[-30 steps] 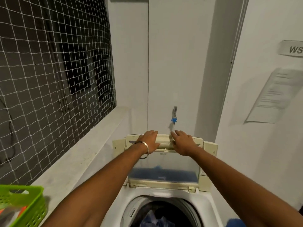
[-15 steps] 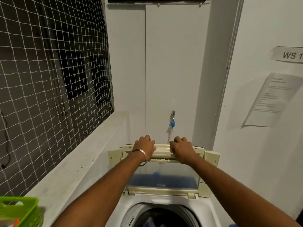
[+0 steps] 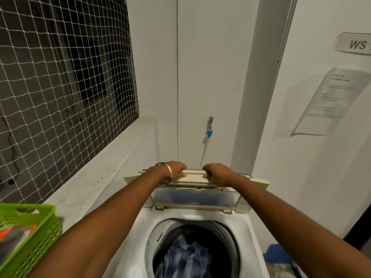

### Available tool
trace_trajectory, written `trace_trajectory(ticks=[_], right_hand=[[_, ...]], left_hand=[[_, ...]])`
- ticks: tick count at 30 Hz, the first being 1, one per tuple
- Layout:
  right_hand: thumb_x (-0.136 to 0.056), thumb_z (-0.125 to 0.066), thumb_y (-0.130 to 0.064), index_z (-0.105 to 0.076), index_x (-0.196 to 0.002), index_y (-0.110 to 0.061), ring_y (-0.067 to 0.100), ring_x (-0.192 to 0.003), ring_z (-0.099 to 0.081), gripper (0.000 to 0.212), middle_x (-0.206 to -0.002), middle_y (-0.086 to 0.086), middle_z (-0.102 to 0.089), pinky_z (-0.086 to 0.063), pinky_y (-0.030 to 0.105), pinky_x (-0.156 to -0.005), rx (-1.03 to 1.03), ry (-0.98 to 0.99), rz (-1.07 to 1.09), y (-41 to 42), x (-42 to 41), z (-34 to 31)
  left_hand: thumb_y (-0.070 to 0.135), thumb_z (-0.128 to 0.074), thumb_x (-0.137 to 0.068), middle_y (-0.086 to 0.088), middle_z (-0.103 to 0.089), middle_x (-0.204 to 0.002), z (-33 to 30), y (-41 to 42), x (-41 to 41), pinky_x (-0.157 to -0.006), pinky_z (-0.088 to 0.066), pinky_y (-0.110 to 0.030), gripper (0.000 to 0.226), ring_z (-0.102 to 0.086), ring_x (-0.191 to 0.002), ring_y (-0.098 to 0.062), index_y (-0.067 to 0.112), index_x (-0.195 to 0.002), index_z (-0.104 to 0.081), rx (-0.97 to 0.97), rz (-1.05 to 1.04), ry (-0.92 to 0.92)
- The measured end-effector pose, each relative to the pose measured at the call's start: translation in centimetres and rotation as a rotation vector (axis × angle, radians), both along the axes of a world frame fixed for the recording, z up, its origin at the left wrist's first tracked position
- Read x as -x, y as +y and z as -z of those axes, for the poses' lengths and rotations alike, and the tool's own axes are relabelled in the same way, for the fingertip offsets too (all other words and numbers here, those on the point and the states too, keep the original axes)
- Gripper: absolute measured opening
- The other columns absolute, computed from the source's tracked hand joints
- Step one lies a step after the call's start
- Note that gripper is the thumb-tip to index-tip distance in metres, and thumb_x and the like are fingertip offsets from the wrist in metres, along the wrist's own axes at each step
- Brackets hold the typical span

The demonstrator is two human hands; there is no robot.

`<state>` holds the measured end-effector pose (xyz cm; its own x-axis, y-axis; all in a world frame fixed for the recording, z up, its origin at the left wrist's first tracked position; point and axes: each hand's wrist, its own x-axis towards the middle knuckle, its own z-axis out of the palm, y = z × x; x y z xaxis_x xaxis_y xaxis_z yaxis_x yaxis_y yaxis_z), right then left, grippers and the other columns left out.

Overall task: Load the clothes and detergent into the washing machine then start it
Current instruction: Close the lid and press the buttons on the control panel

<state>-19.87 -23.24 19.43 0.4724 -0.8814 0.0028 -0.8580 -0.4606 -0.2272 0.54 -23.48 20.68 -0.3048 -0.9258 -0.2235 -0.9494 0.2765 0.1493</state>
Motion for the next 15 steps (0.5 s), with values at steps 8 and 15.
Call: trace_trajectory(ticks=[8, 15], right_hand=[[-0.093, -0.06, -0.029, -0.055, -0.123, -0.007, 0.02, -0.092, -0.051, 0.038, -0.114, 0.01, -0.061, -0.036, 0.029, -0.078, -0.274, 0.187, -0.135, 3.6, -0.1, 0.1], [-0.084, -0.073, -0.023, -0.048, -0.128, -0.013, 0.022, -0.097, -0.054, 0.051, -0.105, 0.001, -0.054, -0.045, 0.031, -0.079, -0.601, 0.394, -0.209, 9.3, -1.5, 6.2]], left_hand=[[0.038, -0.061, -0.089, -0.006, -0.063, -0.111, 1.9, 3.7, -0.5, -0.086, -0.044, -0.033, 0.04, -0.056, -0.098, -0.023, 0.01, -0.119, -0.06, -0.215, 0.068, -0.032], [0.029, -0.075, -0.08, -0.007, -0.068, -0.105, 7.6, 9.9, 1.1, -0.085, -0.046, -0.032, 0.043, -0.057, -0.089, -0.019, 0.008, -0.116, -0.065, -0.5, 0.181, -0.135]])
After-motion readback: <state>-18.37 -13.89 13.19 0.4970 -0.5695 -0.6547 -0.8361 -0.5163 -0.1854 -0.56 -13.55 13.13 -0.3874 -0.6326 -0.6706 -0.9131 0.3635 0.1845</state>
